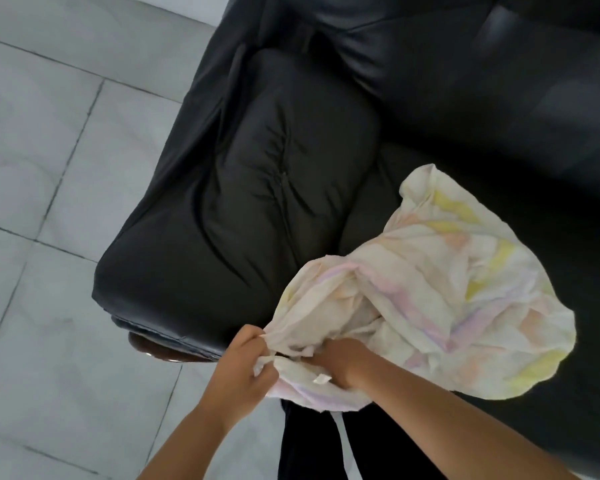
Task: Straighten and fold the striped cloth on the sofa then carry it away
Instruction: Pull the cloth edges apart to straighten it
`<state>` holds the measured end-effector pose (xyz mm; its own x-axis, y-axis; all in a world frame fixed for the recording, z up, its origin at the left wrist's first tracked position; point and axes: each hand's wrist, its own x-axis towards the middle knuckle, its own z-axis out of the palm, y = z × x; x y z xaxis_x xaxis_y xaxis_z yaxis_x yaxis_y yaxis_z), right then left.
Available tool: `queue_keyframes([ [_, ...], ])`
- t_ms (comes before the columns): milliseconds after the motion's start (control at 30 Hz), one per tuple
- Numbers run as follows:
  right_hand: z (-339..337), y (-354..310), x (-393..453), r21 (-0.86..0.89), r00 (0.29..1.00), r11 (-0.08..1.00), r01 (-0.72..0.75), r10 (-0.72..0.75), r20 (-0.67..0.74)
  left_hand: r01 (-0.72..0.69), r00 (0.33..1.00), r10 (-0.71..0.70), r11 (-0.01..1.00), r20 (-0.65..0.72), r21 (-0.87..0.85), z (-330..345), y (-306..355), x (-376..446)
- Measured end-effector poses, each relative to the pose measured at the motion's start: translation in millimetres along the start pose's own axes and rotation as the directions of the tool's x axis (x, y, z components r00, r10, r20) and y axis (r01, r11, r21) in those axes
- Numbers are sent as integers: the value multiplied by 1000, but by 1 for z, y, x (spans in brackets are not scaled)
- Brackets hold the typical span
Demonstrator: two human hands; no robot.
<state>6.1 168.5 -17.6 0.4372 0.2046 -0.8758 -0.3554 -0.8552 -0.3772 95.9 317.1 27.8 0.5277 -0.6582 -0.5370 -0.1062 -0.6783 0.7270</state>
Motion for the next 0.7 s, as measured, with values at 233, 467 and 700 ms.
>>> queue_keyframes([
  [233,4,13,19,374,815,915,-151,330,-476,43,997,-46,998,-69,-40,-10,6,-12],
  [467,-64,30,15,748,409,649,-141,726,-553,-96,974,95,995,-205,6,-40,53,11],
  [700,-40,93,-56,817,344,571,-77,785,-516,-219,955,232,972,-182,90,-41,93,43],
])
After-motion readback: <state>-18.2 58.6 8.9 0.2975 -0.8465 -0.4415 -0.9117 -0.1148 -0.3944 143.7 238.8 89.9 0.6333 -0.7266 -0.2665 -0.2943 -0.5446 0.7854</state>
